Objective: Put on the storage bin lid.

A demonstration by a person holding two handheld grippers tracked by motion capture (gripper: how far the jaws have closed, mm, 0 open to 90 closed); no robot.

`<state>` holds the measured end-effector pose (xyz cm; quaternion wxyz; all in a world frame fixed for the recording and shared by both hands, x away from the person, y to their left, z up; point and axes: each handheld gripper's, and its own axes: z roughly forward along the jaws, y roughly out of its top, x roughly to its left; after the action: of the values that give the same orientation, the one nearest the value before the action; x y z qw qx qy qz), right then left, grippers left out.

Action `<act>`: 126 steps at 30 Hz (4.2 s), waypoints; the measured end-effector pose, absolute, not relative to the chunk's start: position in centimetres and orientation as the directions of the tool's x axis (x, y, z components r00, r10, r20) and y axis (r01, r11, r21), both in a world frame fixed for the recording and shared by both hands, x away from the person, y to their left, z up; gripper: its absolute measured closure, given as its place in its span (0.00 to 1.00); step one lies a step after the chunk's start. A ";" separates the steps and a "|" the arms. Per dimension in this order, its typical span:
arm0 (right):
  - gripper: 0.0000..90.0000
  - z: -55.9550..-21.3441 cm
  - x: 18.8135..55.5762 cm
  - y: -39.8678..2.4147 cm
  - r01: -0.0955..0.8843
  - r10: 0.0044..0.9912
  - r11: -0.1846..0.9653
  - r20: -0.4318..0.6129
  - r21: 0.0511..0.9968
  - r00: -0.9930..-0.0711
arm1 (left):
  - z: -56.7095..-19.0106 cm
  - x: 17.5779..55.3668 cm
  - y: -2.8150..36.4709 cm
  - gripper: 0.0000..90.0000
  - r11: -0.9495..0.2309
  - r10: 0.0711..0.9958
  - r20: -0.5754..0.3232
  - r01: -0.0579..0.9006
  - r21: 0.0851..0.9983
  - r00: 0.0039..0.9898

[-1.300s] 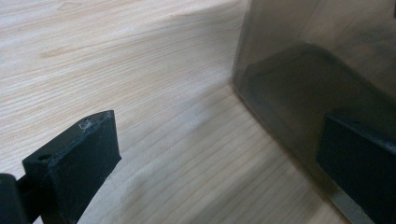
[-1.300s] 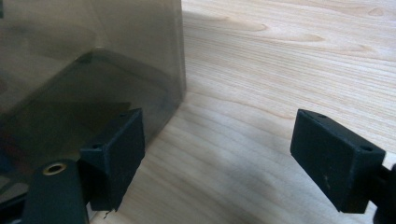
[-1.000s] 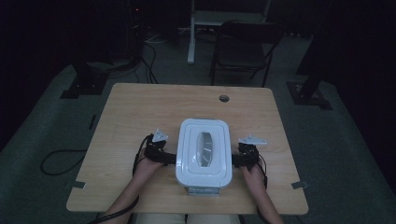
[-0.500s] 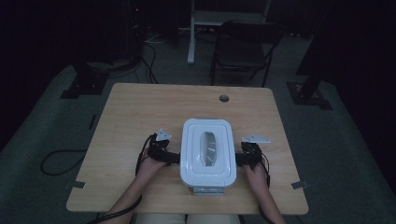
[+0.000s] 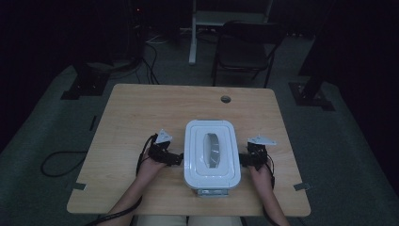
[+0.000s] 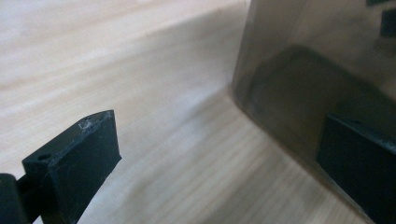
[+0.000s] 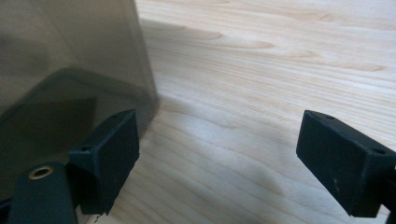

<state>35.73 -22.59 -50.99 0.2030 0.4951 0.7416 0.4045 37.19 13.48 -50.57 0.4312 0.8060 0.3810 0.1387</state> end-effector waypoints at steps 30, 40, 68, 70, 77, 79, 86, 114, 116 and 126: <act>0.15 -50.8 33.8 -25.7 0.573 0.930 0.137 0.095 0.808 -0.356 | -50.2 36.8 17.6 0.01 -0.327 0.763 -0.072 0.480 0.814 0.642; 0.15 -50.8 33.0 -26.4 0.582 0.939 0.140 0.079 0.801 -0.334 | -50.3 36.5 19.8 0.01 -0.309 0.790 -0.077 0.502 0.808 0.608; 0.15 -51.3 30.5 -29.4 0.605 0.970 0.081 0.076 0.792 -0.230 | -50.9 34.0 25.8 0.01 -0.238 0.865 -0.098 0.572 0.785 0.493; 0.15 -51.3 30.3 -29.7 0.607 0.971 0.078 0.078 0.791 -0.226 | -51.0 33.8 26.1 0.01 -0.230 0.871 -0.098 0.577 0.784 0.481; 0.15 -51.4 29.9 -30.2 0.615 0.975 0.071 0.076 0.785 -0.209 | -51.2 32.8 27.4 0.01 -0.198 0.902 -0.091 0.592 0.781 0.422; 0.14 -51.4 29.8 -30.4 0.616 0.977 0.075 0.067 0.785 -0.204 | -51.2 32.6 27.9 0.01 -0.179 0.910 -0.100 0.597 0.782 0.403; 0.14 -51.7 29.6 -31.0 0.638 0.988 0.052 0.055 0.768 -0.147 | -51.4 31.7 29.3 0.01 -0.118 0.947 -0.102 0.626 0.771 0.303; 0.14 -52.8 30.1 -31.5 0.691 0.999 0.025 0.014 0.722 -0.051 | -52.4 30.9 31.6 0.01 -0.016 1.000 0.010 0.730 0.684 0.014; 0.14 -52.8 30.2 -31.5 0.691 0.999 0.025 0.015 0.723 -0.052 | -52.4 30.9 31.6 0.01 -0.022 1.000 0.009 0.729 0.684 0.022; 0.14 -52.8 30.2 -31.5 0.691 0.998 0.028 0.014 0.723 -0.055 | -52.4 31.0 31.7 0.01 -0.028 1.000 0.008 0.729 0.684 0.030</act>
<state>30.25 -31.51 -52.81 0.2656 0.6342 0.6658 0.2898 30.98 31.71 -52.38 0.2615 0.6685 0.6464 0.2588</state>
